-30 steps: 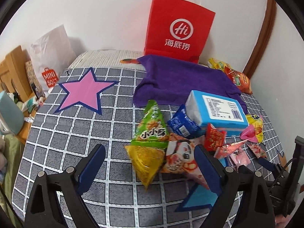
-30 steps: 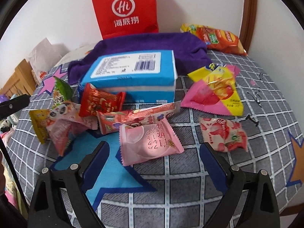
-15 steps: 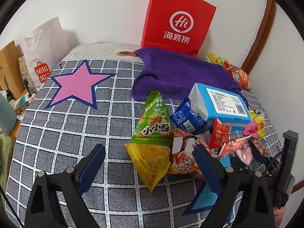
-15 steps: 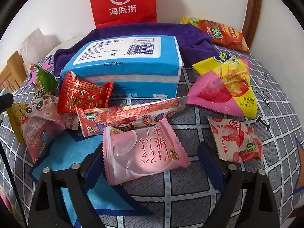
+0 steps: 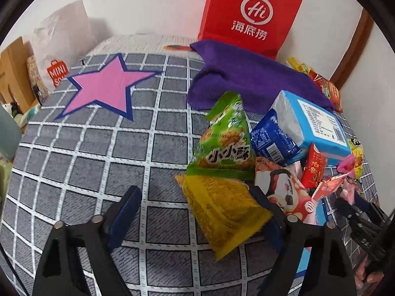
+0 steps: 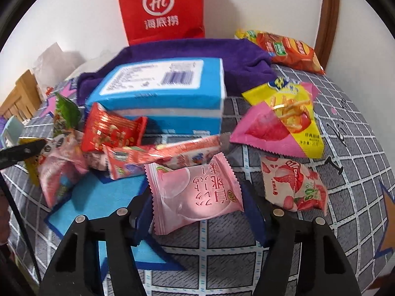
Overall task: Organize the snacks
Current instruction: 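Grasp the yellow wrapper with the left tool while the right tool grasps the pink cake packet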
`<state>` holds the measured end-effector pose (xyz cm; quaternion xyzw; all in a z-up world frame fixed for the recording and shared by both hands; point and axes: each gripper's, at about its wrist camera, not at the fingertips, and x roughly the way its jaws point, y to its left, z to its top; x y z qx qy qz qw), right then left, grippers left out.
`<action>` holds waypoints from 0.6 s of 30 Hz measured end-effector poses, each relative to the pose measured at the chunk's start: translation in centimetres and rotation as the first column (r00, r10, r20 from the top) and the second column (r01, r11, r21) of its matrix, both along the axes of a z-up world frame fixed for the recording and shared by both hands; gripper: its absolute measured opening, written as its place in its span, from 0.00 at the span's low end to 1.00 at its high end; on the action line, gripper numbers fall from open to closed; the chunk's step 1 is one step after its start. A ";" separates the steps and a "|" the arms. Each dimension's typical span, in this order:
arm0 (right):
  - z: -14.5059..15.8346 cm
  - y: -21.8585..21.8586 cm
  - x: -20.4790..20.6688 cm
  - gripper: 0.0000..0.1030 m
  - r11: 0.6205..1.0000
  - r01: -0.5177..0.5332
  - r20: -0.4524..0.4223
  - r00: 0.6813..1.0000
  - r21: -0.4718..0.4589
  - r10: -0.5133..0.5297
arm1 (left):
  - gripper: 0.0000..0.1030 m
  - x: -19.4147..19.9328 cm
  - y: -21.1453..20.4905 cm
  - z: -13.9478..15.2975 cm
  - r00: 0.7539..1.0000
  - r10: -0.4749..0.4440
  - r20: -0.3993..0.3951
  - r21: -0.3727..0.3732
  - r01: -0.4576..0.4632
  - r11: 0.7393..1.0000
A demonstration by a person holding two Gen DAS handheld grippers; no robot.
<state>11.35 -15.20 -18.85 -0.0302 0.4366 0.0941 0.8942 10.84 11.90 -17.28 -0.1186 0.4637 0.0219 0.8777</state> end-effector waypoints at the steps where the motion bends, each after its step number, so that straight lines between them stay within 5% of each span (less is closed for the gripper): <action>1: 0.4 0.1 -0.2 0.63 1.000 -0.009 0.011 1.000 0.008 0.009 | 0.78 0.1 0.0 -0.2 1.000 -0.010 -0.001 -0.018 0.009 1.000; 6: 1.8 0.3 -0.7 0.63 0.999 -0.028 0.038 0.999 0.028 0.027 | 0.44 0.2 -0.6 0.1 0.999 -0.053 0.009 -0.038 0.053 0.998; 18: 4.6 -0.2 -1.2 0.63 0.996 -0.044 0.071 0.997 0.072 0.039 | 0.40 -0.7 0.2 3.6 0.999 -0.028 0.044 0.012 0.027 1.000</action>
